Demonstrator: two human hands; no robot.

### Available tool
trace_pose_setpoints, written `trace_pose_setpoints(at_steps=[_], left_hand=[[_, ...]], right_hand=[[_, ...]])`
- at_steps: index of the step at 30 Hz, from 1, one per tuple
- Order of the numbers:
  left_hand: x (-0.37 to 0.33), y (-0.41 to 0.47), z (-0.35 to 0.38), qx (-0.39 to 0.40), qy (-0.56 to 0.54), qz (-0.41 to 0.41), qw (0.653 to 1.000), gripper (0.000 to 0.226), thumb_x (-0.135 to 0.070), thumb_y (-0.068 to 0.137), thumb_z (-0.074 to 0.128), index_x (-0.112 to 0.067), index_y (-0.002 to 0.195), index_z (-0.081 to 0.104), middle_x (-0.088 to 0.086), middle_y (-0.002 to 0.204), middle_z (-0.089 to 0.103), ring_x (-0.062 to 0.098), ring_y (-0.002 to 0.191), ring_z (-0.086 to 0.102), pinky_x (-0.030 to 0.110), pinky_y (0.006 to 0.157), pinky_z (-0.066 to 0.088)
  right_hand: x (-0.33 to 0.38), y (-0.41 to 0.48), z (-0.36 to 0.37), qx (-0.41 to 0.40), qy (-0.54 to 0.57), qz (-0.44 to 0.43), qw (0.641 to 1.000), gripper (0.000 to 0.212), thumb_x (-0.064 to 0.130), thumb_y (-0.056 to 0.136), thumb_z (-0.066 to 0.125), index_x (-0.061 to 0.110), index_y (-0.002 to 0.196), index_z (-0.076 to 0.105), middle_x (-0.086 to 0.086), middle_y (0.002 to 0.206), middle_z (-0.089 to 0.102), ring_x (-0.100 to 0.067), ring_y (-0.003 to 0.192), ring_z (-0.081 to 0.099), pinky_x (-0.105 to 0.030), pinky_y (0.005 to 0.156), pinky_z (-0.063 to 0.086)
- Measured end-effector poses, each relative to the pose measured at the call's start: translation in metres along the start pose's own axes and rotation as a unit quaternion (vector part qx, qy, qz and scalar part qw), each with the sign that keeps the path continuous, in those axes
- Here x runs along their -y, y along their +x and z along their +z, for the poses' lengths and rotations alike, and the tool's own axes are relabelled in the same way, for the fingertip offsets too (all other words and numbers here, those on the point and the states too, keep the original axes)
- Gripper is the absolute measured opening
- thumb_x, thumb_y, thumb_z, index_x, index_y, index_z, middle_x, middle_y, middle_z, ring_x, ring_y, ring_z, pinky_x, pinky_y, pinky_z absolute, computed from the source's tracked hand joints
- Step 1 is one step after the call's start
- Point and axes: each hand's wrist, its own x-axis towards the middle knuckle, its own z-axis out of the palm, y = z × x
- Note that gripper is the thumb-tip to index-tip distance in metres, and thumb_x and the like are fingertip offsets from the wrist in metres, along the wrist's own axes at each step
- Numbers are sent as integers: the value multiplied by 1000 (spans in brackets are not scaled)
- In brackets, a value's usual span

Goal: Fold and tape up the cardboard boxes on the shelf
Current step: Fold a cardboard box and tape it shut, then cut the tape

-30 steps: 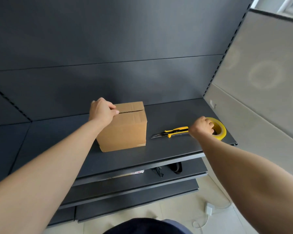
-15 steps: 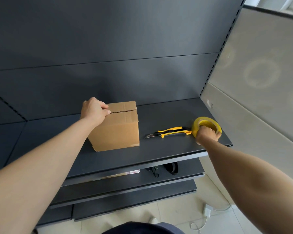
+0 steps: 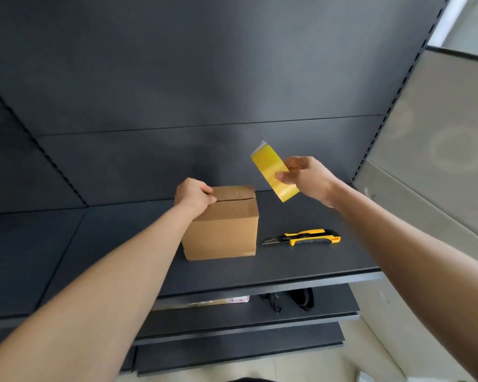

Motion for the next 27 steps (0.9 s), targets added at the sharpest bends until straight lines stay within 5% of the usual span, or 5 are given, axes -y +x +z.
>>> trace_pose_setpoints(at_steps=[6,13,17,20,27], left_hand=[[5,10,-13,54,-20,-33,998,29,-5,84,66,-14,111,71,-1,129,60,16,118,55,18,98,39],[15,14,-15,64,-60,-21,996,28,-7,82,70,-15,108,72,3,112,67,19,106,60,18,85,42],[24,18,-26,88,-217,-50,971,16,-1,90,59,-7,102,68,16,106,64,24,90,63,32,93,52],[26,19,-33,38,-331,-67,941,21,-15,99,49,-1,102,64,10,91,61,17,72,59,27,72,56],[1,25,-50,82,-304,-12,949,35,-47,89,58,-14,82,64,0,80,63,14,75,57,24,66,49]], right_hand=[[45,15,37,82,63,-5,995,18,24,92,59,13,105,61,0,95,59,-22,94,52,-38,89,42],[55,30,55,100,84,19,991,34,20,93,57,3,122,59,-15,116,63,-35,110,57,-46,103,41],[54,34,56,88,81,25,993,40,21,92,57,4,128,56,-16,123,61,-36,115,55,-50,106,39],[54,34,57,97,72,18,993,35,19,92,56,4,123,59,-17,118,62,-38,111,57,-51,104,40],[70,35,62,132,31,-2,991,24,13,90,57,3,111,64,-12,99,64,-27,89,58,-38,89,45]])
